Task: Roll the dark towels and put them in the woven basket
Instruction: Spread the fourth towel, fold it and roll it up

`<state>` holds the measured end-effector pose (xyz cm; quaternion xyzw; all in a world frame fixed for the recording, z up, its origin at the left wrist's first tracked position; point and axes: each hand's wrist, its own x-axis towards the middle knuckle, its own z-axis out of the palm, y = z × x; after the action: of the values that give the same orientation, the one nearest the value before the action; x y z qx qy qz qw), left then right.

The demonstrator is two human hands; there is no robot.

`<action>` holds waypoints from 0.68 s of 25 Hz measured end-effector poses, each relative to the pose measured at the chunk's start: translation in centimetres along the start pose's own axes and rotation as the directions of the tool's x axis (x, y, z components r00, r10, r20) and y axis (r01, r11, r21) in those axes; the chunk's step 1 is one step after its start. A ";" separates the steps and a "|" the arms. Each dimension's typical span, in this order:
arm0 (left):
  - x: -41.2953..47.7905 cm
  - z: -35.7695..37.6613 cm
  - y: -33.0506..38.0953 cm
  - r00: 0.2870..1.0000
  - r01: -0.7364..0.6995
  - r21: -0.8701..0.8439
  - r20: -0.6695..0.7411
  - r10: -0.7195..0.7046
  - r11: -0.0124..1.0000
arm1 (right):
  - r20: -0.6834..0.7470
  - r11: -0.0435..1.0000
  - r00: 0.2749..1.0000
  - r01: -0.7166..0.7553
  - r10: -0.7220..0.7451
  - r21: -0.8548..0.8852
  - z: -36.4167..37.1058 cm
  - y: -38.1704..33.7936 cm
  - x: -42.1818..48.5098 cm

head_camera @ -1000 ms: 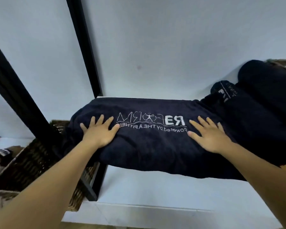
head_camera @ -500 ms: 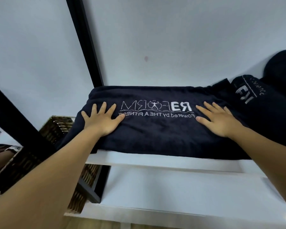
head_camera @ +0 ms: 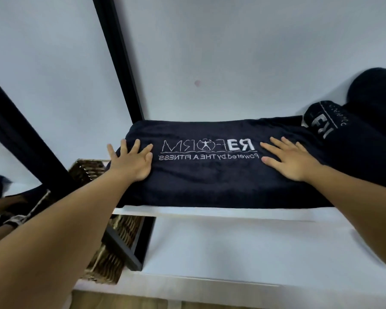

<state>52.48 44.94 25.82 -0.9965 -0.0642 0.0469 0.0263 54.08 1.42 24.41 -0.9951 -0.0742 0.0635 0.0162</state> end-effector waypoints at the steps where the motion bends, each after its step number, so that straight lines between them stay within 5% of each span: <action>1: -0.7 0.1 0.4 0.997 -0.052 0.067 -0.050 0.056 0.996 | -0.012 1.000 1.000 -0.010 0.010 -0.011 0.0 0.0 -0.5; 4: -4.6 1.4 0.3 0.981 -0.175 -0.060 -0.092 0.169 0.983 | -0.205 0.996 0.975 -0.086 0.082 -0.009 0.8 -0.6 -3.9; 7: -5.8 1.8 -0.2 0.992 -0.122 -0.066 0.000 0.123 0.990 | -0.432 0.987 0.894 -0.152 0.116 -0.051 0.9 -2.1 -6.1; 11: -3.4 0.9 0.5 0.995 0.013 -0.137 0.097 0.000 0.991 | -0.127 0.995 0.987 -0.095 0.096 0.013 0.8 -3.4 -6.5; 17: 2.4 2.8 -4.2 1.000 0.018 -0.022 0.022 -0.018 1.000 | -0.045 0.995 0.998 0.051 -0.047 0.084 1.0 -5.0 -5.8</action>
<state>54.06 49.55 23.06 -0.9955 -0.0740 0.0567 0.0148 47.50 5.54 24.32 -0.9925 -0.0953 0.0450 0.0618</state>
